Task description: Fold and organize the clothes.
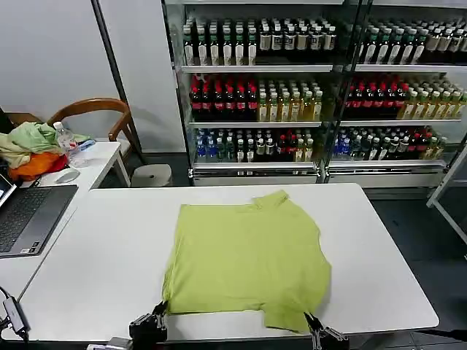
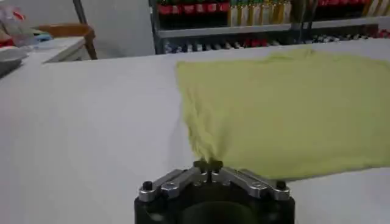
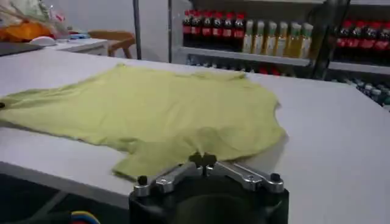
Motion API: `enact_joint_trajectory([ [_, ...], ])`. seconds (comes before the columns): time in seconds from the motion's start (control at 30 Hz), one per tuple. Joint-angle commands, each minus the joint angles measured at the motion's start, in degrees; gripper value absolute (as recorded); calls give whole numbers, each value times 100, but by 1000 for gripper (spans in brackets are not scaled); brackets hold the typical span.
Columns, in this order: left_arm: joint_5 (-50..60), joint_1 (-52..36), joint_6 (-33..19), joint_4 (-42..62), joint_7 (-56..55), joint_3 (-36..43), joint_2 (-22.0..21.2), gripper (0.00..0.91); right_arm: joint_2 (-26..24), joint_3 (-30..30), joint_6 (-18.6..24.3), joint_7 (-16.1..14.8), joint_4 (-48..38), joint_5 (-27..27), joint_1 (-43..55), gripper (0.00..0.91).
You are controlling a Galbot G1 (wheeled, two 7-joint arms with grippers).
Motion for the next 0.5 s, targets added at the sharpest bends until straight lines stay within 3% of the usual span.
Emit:
enact_joint_trajectory([
  [0.03,20,1032,-28,-642,20,-512,203,40,-105,244,28,-9,485,-116,-456,0],
  [0.2,-34,845,-16,-666,88,-588,292,40,-154,163,-36,3,612,-16,-158,0],
  [0.5,-462,-605,-339,86,536,-472,408,40,-165,-58,-344,-22,-186,628,1535,0],
])
